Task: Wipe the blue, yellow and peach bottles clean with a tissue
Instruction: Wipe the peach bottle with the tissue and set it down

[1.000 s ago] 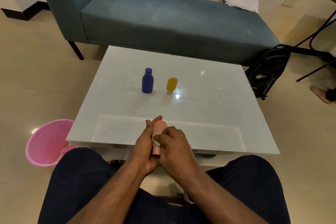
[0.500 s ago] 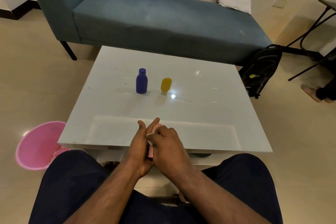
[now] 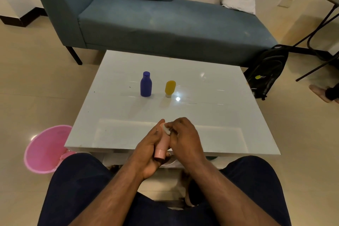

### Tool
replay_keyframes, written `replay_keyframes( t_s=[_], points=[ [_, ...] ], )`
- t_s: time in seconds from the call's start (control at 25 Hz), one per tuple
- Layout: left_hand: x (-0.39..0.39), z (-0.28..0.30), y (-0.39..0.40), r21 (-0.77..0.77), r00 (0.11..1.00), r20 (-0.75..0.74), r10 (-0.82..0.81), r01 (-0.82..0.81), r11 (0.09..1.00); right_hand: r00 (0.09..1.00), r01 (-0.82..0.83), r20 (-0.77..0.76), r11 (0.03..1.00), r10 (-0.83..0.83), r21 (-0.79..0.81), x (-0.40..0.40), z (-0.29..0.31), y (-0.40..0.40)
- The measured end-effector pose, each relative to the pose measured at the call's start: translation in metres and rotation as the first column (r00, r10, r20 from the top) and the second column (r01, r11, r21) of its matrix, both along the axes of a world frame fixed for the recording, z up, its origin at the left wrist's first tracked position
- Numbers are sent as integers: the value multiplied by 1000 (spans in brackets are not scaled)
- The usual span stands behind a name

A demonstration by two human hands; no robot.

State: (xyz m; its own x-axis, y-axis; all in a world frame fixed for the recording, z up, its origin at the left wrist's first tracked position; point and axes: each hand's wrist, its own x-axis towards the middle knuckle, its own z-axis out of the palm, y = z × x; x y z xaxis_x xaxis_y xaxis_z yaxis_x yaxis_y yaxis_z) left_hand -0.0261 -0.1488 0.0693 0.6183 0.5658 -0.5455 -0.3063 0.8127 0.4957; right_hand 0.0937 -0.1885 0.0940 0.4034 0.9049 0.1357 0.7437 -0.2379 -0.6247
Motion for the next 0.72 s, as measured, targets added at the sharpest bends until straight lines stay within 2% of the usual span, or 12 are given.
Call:
replay_keyframes(
  t_s=[0.08, 0.12, 0.2, 0.24, 0.28, 0.32, 0.44, 0.6, 0.64, 0.72],
  points=[
    [0, 2, -2, 6, 998, -59, -9, 10, 1000, 976, 134, -171, 991, -134, -16, 20, 3, 4],
    [0, 3, -2, 15, 997, -72, -16, 17, 1000, 921, 211, -329, 977, -209, -29, 30, 5, 5],
    [0, 5, 1, 42, 996, -82, -31, 34, 999, 697, 319, -652, 943, -298, -91, 41, 7, 1],
    [1, 5, 3, 48, 995, -96, -37, 41, 998, 577, 338, -754, 932, -314, -130, 44, 7, -2],
    [3, 5, 6, 44, 992, -119, -36, 41, 998, 500, 339, -804, 927, -321, -160, 47, 6, -6],
    [7, 6, 9, 39, 989, -142, -34, 39, 998, 481, 324, -816, 930, -320, -173, 49, 4, -9],
    [21, 5, 18, 59, 980, -196, -44, 56, 997, 566, 290, -751, 935, -339, -204, 59, -6, -6],
    [52, -14, 38, 129, 954, -285, -92, 133, 983, 516, 224, -773, 929, -370, -295, 80, -23, 13],
    [60, -19, 43, 176, 933, -345, -100, 169, 970, 539, 191, -774, 943, -333, -273, 87, -26, 17],
    [82, -25, 55, 276, 887, -452, -96, 241, 930, 681, 133, -689, 967, -250, -219, 103, -33, 26]
  ],
)
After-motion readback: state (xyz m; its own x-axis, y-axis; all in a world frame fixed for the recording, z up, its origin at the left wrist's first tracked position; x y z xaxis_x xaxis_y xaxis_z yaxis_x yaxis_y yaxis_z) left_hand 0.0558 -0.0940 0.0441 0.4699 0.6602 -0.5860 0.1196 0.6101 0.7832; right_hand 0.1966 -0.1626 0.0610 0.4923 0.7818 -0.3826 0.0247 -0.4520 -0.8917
